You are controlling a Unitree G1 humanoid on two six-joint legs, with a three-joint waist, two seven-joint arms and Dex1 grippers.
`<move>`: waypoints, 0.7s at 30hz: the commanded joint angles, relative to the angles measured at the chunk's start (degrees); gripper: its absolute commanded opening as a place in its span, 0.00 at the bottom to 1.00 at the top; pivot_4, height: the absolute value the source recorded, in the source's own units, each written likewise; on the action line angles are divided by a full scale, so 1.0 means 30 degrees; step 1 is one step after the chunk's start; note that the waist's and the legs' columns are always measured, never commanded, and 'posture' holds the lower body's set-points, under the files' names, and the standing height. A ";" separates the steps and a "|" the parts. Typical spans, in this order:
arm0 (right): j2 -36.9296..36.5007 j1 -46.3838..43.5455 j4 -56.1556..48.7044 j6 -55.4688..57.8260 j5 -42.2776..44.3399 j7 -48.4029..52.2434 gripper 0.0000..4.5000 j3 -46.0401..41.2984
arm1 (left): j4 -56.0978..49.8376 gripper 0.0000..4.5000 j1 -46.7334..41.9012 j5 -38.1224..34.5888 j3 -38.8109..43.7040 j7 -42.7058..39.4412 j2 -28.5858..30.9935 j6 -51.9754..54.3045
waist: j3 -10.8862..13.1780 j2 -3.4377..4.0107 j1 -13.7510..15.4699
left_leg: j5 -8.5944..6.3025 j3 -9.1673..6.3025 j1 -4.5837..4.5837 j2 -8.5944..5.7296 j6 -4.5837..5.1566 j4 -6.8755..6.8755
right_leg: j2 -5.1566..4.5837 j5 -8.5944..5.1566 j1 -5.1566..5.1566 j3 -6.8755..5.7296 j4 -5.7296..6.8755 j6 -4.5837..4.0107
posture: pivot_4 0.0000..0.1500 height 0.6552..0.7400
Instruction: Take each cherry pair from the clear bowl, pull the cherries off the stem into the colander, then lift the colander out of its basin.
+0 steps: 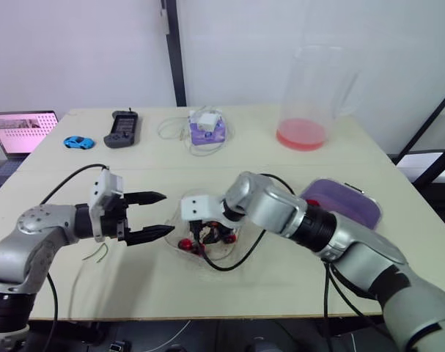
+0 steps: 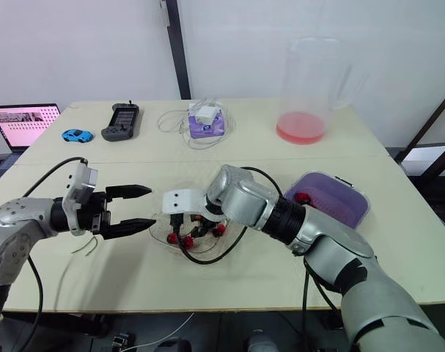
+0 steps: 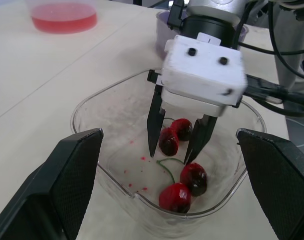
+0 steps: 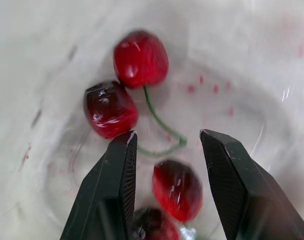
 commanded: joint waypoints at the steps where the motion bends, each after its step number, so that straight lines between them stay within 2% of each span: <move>1: 0.0238 -0.0777 0.0216 0.0131 -0.0717 0.0617 0.47 -0.0136 | -0.0439 1.00 -0.0130 -0.0124 0.0348 0.0065 0.0076 -0.0204 | 0.0000 0.0000 0.0046 | 0.0001 0.0000 0.0000 0.0000 -0.0003 0.0000 | -0.0002 0.0000 0.0002 -0.0001 0.0001 0.0000 | 1.00 0.92; 10: 0.0007 -0.0797 -0.0089 0.3471 -0.1000 0.1397 0.47 -0.0244 | -0.0724 1.00 0.0310 -0.0179 0.0463 0.0311 0.0007 -0.0278 | -0.0001 -0.0001 0.0024 | 0.0004 -0.0004 0.0000 0.0000 -0.0008 0.0002 | -0.0002 0.0000 0.0001 -0.0001 0.0006 0.0000 | 1.00 0.92; 17: -0.0072 -0.0612 0.0175 0.4002 -0.1120 0.1447 0.47 -0.0031 | -0.0518 1.00 -0.0004 -0.0022 0.0181 0.0193 -0.0167 -0.0354 | -0.0001 -0.0001 0.0024 | 0.0004 -0.0004 0.0000 -0.0001 -0.0008 0.0001 | -0.0002 0.0000 0.0001 -0.0002 0.0007 0.0000 | 1.00 0.92; 20: 0.0026 -0.0550 0.0270 0.3925 -0.1140 0.1318 0.29 -0.0114 | -0.0383 1.00 -0.0134 0.0038 0.0103 0.0155 -0.0212 -0.0370 | -0.0001 -0.0001 0.0022 | 0.0004 -0.0005 0.0000 -0.0001 -0.0008 0.0001 | -0.0002 0.0000 0.0000 -0.0002 0.0007 0.0000 | 1.00 0.92; 21: 0.0001 -0.0560 0.0191 0.3787 -0.1184 0.1313 0.18 -0.0091 | -0.0370 1.00 -0.0144 0.0041 0.0098 0.0157 -0.0227 -0.0369 | -0.0001 -0.0001 0.0021 | 0.0004 -0.0004 0.0000 -0.0001 -0.0008 0.0001 | -0.0002 0.0000 0.0000 -0.0002 0.0006 0.0000 | 1.00 0.92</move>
